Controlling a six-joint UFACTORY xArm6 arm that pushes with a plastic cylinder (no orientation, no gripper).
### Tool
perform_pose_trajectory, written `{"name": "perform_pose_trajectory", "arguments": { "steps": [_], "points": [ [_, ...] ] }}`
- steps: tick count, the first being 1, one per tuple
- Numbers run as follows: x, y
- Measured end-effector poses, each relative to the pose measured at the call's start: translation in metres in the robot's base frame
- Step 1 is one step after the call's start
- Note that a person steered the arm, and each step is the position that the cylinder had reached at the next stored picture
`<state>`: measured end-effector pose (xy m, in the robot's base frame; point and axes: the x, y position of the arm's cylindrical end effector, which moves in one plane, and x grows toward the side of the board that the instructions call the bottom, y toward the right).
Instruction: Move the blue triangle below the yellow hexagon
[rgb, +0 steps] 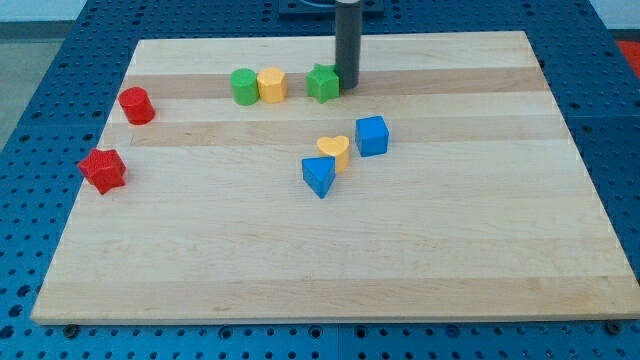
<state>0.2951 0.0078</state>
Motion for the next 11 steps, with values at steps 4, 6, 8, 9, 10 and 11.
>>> {"name": "perform_pose_trajectory", "arguments": {
  "steps": [4,6,8,9,10,11],
  "points": [
    [0.054,-0.016],
    [0.087,-0.076],
    [0.136,-0.066],
    [0.162,-0.070],
    [0.193,-0.070],
    [0.227,-0.065]
  ]
}}
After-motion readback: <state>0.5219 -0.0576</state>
